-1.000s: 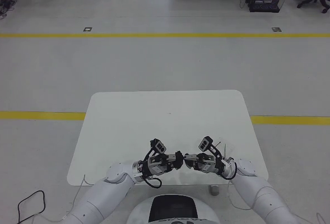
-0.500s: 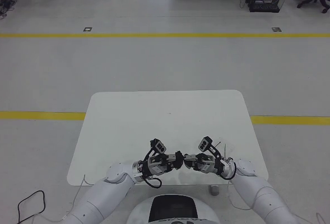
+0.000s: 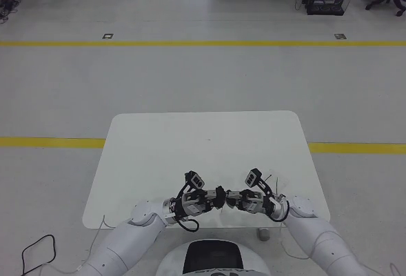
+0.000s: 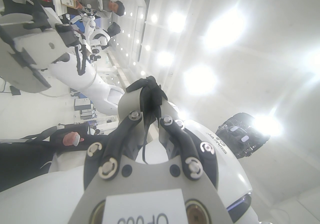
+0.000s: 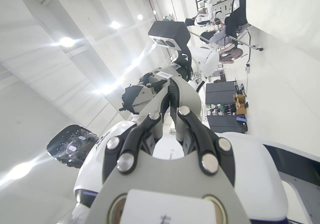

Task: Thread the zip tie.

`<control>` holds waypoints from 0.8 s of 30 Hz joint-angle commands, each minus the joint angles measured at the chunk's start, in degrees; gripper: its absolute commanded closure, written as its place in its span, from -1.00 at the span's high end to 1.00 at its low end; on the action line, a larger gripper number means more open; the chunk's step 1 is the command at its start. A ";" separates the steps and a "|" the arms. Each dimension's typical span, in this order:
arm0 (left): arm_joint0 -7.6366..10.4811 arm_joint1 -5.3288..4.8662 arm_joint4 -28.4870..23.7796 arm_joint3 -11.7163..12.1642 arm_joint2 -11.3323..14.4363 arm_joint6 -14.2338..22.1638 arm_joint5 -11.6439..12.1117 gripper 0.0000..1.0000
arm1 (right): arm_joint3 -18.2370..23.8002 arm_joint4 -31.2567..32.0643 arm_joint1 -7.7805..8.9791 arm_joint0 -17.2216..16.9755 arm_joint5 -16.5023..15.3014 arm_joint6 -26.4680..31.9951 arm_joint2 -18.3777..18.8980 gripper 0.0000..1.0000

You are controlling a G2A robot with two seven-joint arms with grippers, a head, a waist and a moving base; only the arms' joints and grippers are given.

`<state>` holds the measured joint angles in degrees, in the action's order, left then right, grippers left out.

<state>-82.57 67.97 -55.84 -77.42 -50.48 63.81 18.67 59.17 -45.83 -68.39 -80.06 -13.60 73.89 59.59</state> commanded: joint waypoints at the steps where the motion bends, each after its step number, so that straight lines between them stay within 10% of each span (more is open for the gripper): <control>1: 0.00 0.00 0.00 0.00 0.00 0.00 0.00 -1.00 | 0.27 1.02 0.11 -0.12 -0.11 -1.00 0.14 -1.00; 6: 0.00 0.00 0.00 0.00 0.00 0.00 0.00 -1.00 | 1.50 1.68 0.44 -0.82 -0.53 -2.46 1.10 -0.92; 8: 0.00 0.00 0.00 0.00 0.00 0.00 0.00 -1.00 | 2.58 1.03 0.64 -1.35 -1.08 -2.11 1.92 1.00; 17: 0.00 0.00 0.00 0.00 0.00 0.00 0.00 -1.00 | 2.72 1.19 0.64 -1.34 -1.28 -2.58 1.98 1.00; 24: -1.66 0.29 -5.82 0.39 -0.84 -6.68 -1.50 -1.00 | 11.81 7.70 2.06 -6.01 -5.88 -9.64 8.67 1.00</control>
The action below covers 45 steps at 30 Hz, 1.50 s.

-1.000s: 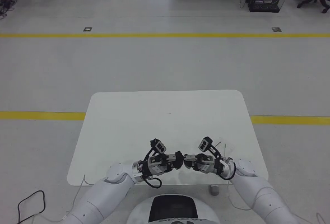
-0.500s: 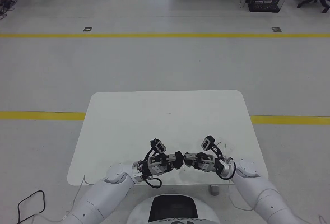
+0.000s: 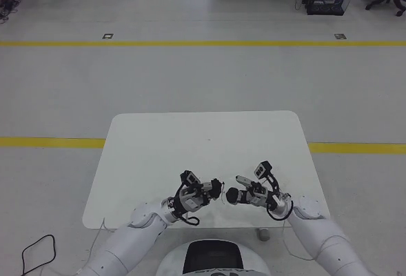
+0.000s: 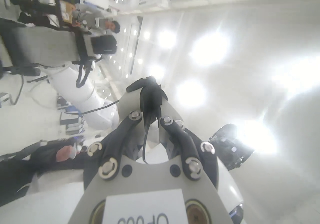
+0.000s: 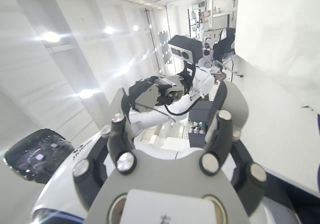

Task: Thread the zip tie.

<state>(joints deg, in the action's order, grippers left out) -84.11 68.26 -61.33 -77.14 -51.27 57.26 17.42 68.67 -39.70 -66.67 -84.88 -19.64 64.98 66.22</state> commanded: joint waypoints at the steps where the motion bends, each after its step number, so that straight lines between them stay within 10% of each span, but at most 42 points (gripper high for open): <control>1: -0.23 0.02 -0.64 0.07 -0.09 -0.22 -0.28 -1.00 | 3.94 2.46 0.51 -2.38 0.16 -1.35 3.34 1.00; 6: -1.00 0.16 -2.58 0.09 -0.49 -1.79 0.27 -1.00 | 11.29 4.45 0.87 -7.76 0.16 -3.54 10.07 1.00; 14: -0.75 0.19 -1.58 -0.44 -0.55 -2.44 1.02 -1.00 | 11.29 4.45 0.87 -7.76 0.16 -3.54 10.07 1.00; 29: -7.23 -0.27 -2.39 -12.21 -5.73 -5.79 2.01 -1.00 | 16.17 5.78 0.85 -11.02 0.16 -10.16 15.39 1.00; 45: -7.31 -0.31 -2.04 -12.42 -5.84 -5.78 2.06 -1.00 | 16.17 5.78 0.85 -11.02 0.16 -10.16 15.39 1.00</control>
